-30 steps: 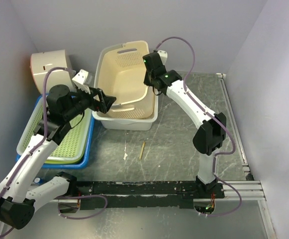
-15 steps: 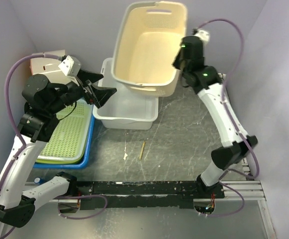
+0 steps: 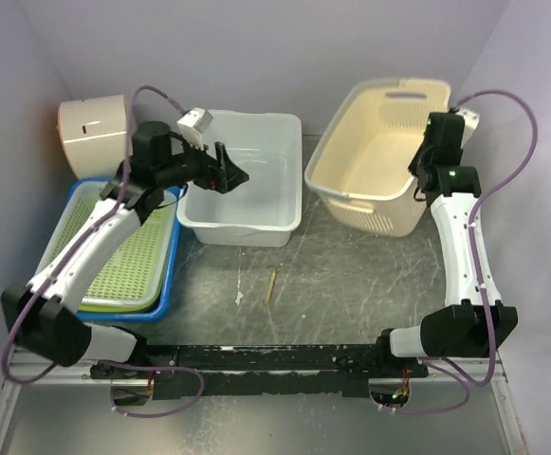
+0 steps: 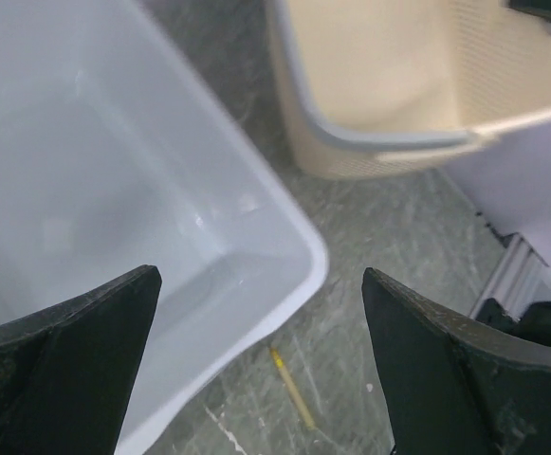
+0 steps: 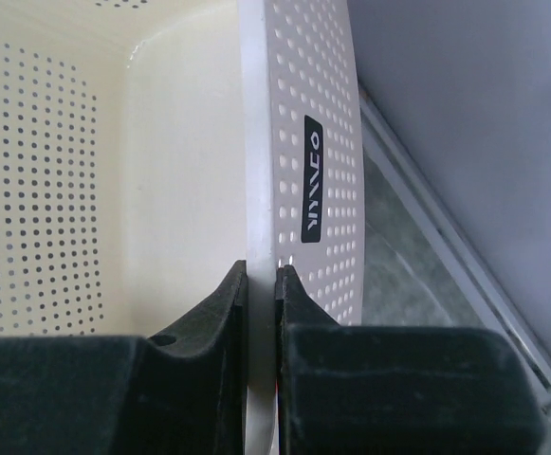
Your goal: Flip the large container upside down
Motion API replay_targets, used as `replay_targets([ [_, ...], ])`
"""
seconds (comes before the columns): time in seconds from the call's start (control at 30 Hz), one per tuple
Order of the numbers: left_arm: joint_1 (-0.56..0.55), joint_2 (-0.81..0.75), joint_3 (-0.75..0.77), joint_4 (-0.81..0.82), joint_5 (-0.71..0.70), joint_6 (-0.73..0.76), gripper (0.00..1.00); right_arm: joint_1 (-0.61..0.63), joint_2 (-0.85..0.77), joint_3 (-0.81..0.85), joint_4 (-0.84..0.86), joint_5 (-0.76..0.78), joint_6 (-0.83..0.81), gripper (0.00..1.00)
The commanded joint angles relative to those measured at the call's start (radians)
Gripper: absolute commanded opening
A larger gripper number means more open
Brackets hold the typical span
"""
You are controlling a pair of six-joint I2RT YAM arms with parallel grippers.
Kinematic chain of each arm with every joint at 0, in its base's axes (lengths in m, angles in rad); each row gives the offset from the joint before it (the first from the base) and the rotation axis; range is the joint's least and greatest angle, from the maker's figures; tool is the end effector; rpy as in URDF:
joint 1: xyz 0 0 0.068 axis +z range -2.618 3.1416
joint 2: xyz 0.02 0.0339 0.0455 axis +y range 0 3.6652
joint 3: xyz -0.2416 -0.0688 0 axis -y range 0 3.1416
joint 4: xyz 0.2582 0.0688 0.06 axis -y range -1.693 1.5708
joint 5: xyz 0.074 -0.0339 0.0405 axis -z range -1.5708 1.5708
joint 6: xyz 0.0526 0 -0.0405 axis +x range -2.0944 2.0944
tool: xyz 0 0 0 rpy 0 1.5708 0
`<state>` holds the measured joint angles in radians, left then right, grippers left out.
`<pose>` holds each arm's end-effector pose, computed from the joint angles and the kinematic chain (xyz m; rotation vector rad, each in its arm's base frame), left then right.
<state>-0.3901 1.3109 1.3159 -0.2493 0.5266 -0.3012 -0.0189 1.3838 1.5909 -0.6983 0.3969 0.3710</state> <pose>0.2968 -0.1506 0.3794 0.4710 1.8291 -0.9580 0.3230 -0.0264 0.4049 0.6274 1.9263 -0.1872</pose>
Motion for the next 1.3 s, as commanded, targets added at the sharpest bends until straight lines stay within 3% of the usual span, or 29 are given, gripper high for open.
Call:
replay_targets([
  [0.0, -0.053, 0.126, -0.005, -0.052, -0.169, -0.014, 0.99, -0.026, -0.068, -0.094, 0.152, -0.093, -0.057, 0.00],
  [0.2, -0.082, 0.347, 0.087, -0.088, -0.302, -0.021, 0.99, -0.061, -0.005, -0.172, 0.208, -0.244, -0.054, 0.00],
  [0.33, -0.070, 0.429, 0.138, -0.129, -0.405, -0.022, 0.99, -0.070, 0.075, -0.149, 0.160, -0.166, -0.082, 0.04],
  [0.37, -0.061, 0.441, 0.142, -0.133, -0.406, -0.026, 0.99, -0.070, 0.094, -0.134, 0.141, -0.126, -0.086, 0.14],
  [0.47, -0.039, 0.447, 0.140, -0.136, -0.406, -0.031, 0.99, -0.070, 0.128, -0.072, 0.081, -0.033, -0.070, 0.69],
  [0.5, -0.032, 0.446, 0.139, -0.134, -0.407, -0.029, 0.99, -0.070, 0.130, -0.049, 0.064, -0.019, -0.058, 0.82],
  [0.53, -0.025, 0.445, 0.142, -0.145, -0.408, -0.023, 0.99, -0.070, 0.129, -0.024, 0.046, -0.018, -0.045, 0.91],
  [0.6, -0.011, 0.436, 0.144, -0.152, -0.403, -0.015, 0.99, -0.059, 0.123, 0.028, 0.021, -0.022, -0.022, 0.99],
  [0.77, -0.007, 0.343, 0.088, -0.060, -0.321, -0.016, 0.99, 0.131, 0.128, 0.116, 0.013, 0.034, 0.011, 1.00],
  [0.87, -0.011, 0.295, 0.068, -0.019, -0.249, -0.031, 0.99, 0.224, 0.181, 0.135, 0.024, -0.017, 0.065, 1.00],
  [1.13, -0.019, 0.191, 0.011, 0.016, -0.200, -0.032, 0.99, 0.311, 0.386, 0.166, 0.008, -0.015, 0.231, 1.00],
  [1.27, -0.021, 0.184, -0.005, 0.003, -0.202, -0.030, 0.99, 0.312, 0.450, 0.149, 0.046, -0.077, 0.239, 0.76],
])
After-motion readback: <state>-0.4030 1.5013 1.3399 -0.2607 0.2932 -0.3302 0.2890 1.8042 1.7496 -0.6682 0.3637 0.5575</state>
